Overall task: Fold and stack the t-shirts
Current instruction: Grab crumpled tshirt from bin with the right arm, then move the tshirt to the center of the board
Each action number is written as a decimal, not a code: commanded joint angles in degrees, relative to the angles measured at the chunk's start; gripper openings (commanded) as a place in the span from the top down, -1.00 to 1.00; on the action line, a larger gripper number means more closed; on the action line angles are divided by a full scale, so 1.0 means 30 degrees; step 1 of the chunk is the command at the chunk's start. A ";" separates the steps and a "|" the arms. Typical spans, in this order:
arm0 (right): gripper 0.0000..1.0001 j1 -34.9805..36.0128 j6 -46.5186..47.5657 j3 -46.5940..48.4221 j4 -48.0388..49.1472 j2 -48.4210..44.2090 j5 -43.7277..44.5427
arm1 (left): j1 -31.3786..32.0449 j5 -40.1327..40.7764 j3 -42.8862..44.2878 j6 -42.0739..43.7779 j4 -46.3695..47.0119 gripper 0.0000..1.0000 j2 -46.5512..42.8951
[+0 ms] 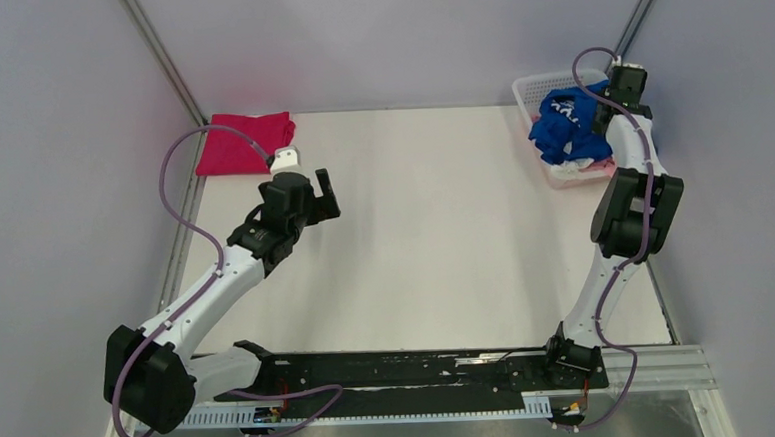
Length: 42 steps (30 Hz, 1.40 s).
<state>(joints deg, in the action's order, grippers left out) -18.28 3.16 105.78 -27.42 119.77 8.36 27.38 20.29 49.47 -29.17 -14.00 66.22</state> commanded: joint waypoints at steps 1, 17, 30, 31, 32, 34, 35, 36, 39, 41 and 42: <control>0.78 -0.0160 0.0815 0.1036 -0.0262 -0.0842 0.5244 | -0.0043 0.0530 0.0970 0.0325 0.0198 -1.00 -0.0010; 0.93 -0.0165 -0.4956 0.2812 0.3395 -0.6211 -1.0446 | -0.0043 0.0376 0.0881 0.0231 0.0232 -1.00 -0.0123; 0.98 0.1144 -0.9947 0.2632 0.7177 -0.8526 -1.9845 | -0.0044 0.0320 0.0618 -0.0039 0.0370 -1.00 -0.0656; 0.98 0.1583 -0.9936 0.2407 0.7177 -0.8755 -2.0150 | -0.0058 0.0346 0.0618 -0.0065 0.0318 -1.00 -0.0737; 0.98 0.2150 -0.9832 0.2090 0.7155 -0.8952 -2.0400 | -0.0051 0.0335 0.0596 -0.0180 0.0280 -1.00 -0.0799; 0.98 0.3415 -0.9579 0.1385 0.7091 -0.9398 -2.0594 | -0.0044 0.0315 0.0568 -0.0407 0.0218 -1.00 -0.0952; 0.98 0.4141 -0.9432 0.0893 0.7075 -0.9596 -2.0430 | -0.0043 0.0381 0.0564 -0.0610 0.0075 -1.00 -0.1067; 0.98 0.4924 -0.9282 0.0337 0.6963 -0.9852 -1.9857 | -0.0058 0.0397 0.0575 -0.0688 -0.0002 -1.00 -0.1110; 0.98 0.8724 -0.7999 -0.2609 0.6855 -1.0950 -1.5506 | -0.0051 0.0212 0.0647 -0.1078 -0.0502 -1.00 -0.1341; 0.97 1.0737 -0.7824 -0.4652 0.7164 -1.1505 -1.2520 | -0.0044 -0.0172 0.0761 -0.1207 -0.0766 -1.00 -0.1459; 0.97 1.1483 -0.7984 -0.5633 0.7336 -1.1680 -1.1654 | -0.0058 -0.0261 0.0786 -0.1280 -0.0862 -1.00 -0.1545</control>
<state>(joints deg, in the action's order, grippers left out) 6.79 -22.52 97.01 -9.30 89.01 -40.66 27.38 20.45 50.22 -31.00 -15.31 63.57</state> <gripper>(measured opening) 0.094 0.998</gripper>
